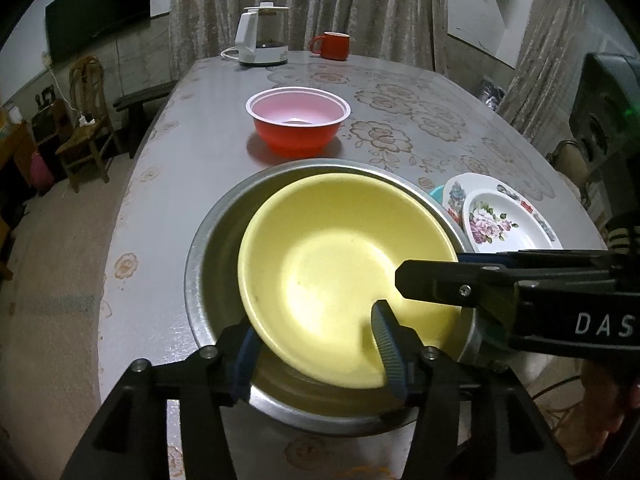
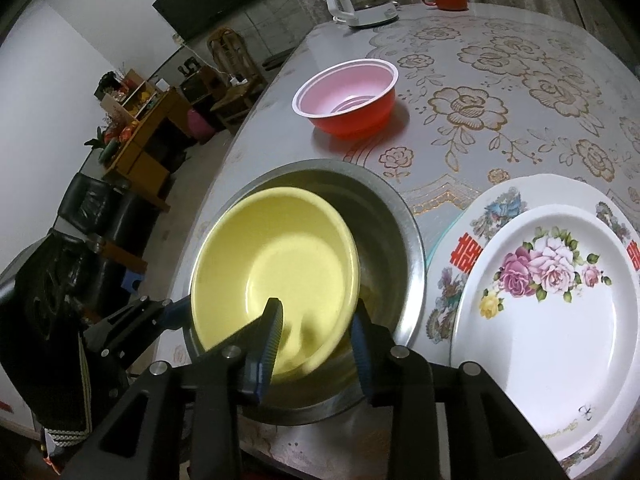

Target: Organize plates and bowls

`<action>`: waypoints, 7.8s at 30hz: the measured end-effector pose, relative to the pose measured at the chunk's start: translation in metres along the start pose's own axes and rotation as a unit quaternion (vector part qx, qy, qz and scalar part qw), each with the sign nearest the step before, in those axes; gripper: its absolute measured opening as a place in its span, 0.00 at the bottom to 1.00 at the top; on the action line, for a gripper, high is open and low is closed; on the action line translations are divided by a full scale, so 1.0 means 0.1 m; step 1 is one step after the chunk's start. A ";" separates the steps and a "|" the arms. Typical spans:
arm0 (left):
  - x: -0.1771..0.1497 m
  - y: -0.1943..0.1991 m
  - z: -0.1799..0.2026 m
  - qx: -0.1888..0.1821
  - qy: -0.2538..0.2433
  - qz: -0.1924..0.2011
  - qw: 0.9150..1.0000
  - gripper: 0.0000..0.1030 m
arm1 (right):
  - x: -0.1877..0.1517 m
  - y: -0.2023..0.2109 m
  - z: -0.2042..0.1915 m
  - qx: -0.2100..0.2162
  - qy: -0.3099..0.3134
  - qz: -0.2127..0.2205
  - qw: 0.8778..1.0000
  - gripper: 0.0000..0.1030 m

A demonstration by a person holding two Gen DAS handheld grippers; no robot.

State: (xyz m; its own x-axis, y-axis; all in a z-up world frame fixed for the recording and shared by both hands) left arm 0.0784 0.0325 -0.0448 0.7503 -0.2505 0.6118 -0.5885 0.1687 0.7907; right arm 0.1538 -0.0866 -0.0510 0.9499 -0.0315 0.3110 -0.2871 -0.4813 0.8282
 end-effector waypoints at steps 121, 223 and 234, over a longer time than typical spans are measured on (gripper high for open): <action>0.46 0.44 -0.17 0.047 -0.014 0.099 0.994 0.28 | 0.35 0.32 0.05 0.118 -0.047 0.084 0.988 0.15; -0.41 0.39 -0.63 -0.008 0.143 0.074 0.987 0.80 | 0.20 0.44 0.27 -0.007 0.014 0.093 0.996 0.32; -0.41 0.19 -0.53 -0.039 0.110 0.046 0.992 0.49 | 0.18 0.08 0.21 -0.058 0.093 0.052 0.993 0.18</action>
State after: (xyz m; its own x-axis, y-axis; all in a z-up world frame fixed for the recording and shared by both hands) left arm 0.0528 0.0964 -0.0536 0.7477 -0.0175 0.6638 -0.6385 0.2560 0.7258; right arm 0.1709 -0.1094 -0.0483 0.8781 0.0908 0.4698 -0.4055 -0.3799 0.8314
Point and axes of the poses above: each gripper's, at about its wrist camera, not at the fingertips, and y roughly against the way its jaws point, z to its right, x to its top, the point moved 2 cm from there along -y, roughly the way its jaws point, and after that the axes turned 15 degrees about -y, right-handed, at the moved point
